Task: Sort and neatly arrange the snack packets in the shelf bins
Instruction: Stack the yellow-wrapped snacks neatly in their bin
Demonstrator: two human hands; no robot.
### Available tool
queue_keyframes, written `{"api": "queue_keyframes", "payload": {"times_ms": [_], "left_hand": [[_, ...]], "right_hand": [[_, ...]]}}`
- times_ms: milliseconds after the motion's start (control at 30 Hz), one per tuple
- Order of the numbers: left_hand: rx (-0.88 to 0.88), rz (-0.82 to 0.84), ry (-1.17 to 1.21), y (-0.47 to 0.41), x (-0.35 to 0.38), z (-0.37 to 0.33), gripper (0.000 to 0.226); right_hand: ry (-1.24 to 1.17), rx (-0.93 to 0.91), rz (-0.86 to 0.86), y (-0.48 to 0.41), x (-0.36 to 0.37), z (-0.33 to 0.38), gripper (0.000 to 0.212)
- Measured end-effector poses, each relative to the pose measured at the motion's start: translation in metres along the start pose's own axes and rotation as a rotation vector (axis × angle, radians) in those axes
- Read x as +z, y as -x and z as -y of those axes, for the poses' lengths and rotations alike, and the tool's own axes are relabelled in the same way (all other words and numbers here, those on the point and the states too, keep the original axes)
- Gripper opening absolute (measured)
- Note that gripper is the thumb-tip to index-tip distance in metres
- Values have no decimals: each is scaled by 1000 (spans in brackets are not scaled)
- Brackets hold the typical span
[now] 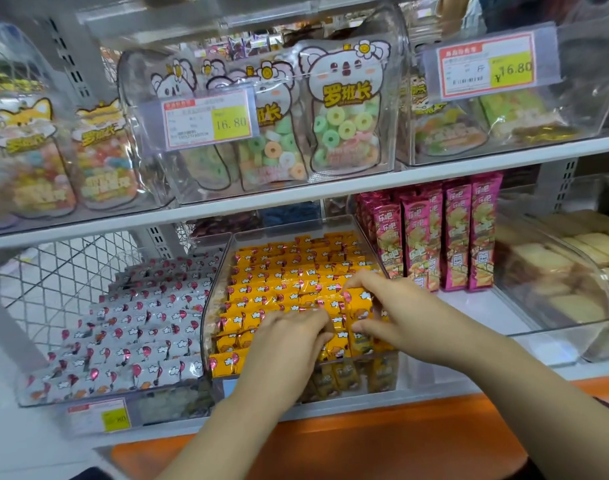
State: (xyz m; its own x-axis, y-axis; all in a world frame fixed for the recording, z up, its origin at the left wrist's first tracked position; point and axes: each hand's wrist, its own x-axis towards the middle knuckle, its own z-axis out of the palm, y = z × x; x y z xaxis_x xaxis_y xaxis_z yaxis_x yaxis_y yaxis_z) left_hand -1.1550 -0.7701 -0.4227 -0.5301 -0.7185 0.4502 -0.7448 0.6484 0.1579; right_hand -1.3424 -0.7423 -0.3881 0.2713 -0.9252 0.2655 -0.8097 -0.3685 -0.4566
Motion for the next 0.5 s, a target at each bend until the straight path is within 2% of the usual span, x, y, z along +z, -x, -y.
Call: {"api": "queue_keyframes", "payload": {"times_ms": [167, 267, 333, 500], "left_hand": [[33, -51, -84, 3, 10, 2, 19], [48, -102, -60, 4, 10, 2, 6], [40, -113, -39, 5, 11, 2, 6], [30, -132, -14, 5, 19, 1, 4]], "right_hand": [[292, -22, -4, 1, 4, -2, 48], [232, -31, -92, 6, -2, -6, 44], [229, -32, -148, 7, -3, -6, 38], [385, -10, -154, -1, 1, -5, 29]]}}
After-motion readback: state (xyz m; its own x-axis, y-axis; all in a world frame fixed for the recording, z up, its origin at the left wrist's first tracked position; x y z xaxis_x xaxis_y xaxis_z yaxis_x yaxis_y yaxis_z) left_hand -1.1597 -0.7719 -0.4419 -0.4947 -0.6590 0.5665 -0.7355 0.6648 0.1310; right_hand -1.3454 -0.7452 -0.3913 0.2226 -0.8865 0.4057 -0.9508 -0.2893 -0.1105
